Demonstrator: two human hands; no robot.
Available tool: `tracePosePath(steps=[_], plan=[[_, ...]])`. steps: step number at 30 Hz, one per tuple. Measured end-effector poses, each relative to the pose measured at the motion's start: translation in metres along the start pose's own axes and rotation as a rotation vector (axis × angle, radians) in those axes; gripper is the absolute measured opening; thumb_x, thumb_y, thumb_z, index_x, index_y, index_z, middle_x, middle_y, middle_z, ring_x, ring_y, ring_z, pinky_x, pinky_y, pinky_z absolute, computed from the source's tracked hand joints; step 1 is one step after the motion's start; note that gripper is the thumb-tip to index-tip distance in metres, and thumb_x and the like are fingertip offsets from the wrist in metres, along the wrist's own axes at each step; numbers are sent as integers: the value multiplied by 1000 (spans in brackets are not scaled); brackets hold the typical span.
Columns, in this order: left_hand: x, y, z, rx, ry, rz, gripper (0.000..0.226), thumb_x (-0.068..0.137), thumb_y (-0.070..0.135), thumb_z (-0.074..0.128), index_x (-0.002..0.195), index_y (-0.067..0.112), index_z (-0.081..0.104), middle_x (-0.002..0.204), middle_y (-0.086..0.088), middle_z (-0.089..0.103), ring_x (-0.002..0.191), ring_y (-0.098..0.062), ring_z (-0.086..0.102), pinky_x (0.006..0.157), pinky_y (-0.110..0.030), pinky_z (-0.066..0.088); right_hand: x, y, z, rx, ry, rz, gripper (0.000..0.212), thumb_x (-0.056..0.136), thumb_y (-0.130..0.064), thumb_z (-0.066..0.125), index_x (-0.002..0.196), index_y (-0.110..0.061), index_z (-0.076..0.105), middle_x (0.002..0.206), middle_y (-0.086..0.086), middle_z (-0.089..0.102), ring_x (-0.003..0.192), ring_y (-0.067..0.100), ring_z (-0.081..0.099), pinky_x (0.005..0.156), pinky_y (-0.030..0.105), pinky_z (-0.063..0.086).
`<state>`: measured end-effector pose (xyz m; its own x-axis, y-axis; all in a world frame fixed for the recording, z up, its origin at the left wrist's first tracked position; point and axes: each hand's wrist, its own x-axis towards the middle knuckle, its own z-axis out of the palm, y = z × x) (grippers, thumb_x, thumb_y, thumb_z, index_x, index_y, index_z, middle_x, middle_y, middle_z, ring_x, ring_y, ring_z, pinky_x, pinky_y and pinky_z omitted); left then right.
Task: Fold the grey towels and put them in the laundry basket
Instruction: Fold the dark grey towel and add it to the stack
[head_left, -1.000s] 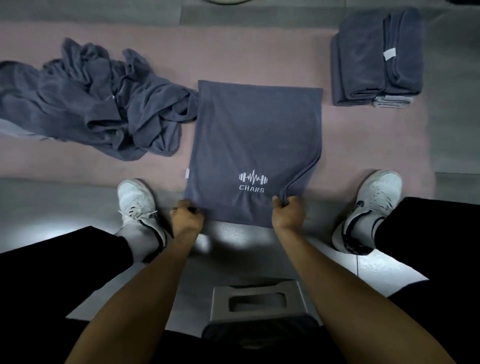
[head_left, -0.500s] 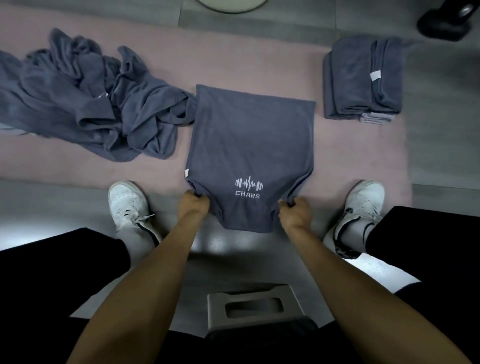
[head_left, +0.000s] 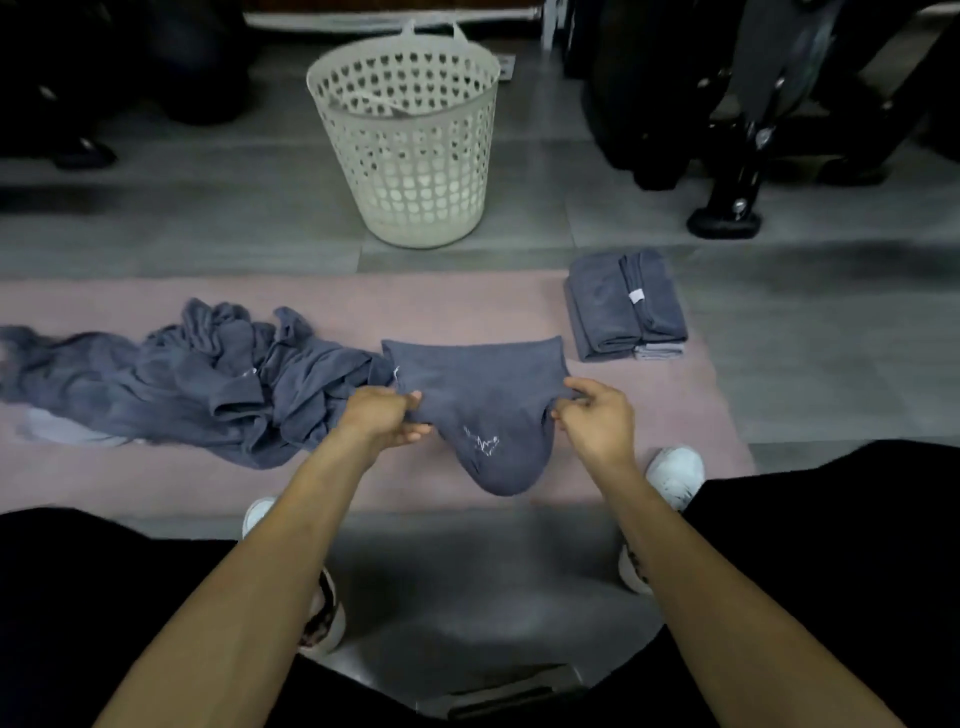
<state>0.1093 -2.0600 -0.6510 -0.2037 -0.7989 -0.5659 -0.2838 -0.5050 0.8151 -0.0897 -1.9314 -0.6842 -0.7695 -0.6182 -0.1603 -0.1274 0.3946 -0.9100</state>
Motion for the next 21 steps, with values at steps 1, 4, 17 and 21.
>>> tracePosePath(steps=[1, 4, 17, 21], plan=[[-7, 12, -2, -52, -3, 42, 6, 97, 9, 56, 97, 4, 58, 78, -13, 64, 41, -10, 62, 44, -19, 53, -1, -12, -6, -79, -10, -54, 36, 75, -7, 61, 109, -9, 72, 90, 11, 75, 85, 22, 69, 91, 40, 53], [-22, 40, -8, -376, 77, 188, 12, 98, 11, 54, 89, 4, 56, 70, -8, 65, 44, -10, 63, 47, -19, 53, -14, -49, -29, -152, 181, -285, 24, 82, -6, 62, 101, -13, 75, 88, 10, 75, 85, 26, 69, 80, 35, 54], [21, 97, 13, -414, 54, 105, 16, 99, 9, 49, 86, 4, 56, 42, 1, 60, 38, -5, 59, 41, -16, 50, 50, -118, -29, -415, 116, -255, 6, 92, -17, 50, 90, -11, 49, 90, 18, 62, 86, 38, 58, 66, 39, 45], [56, 134, 16, -521, 8, 45, 10, 99, 9, 48, 95, 5, 55, 67, -6, 65, 58, -11, 64, 61, -21, 55, 85, -149, -20, -241, 132, -142, 14, 91, -10, 48, 103, -9, 56, 107, 19, 62, 101, 38, 58, 74, 36, 45]])
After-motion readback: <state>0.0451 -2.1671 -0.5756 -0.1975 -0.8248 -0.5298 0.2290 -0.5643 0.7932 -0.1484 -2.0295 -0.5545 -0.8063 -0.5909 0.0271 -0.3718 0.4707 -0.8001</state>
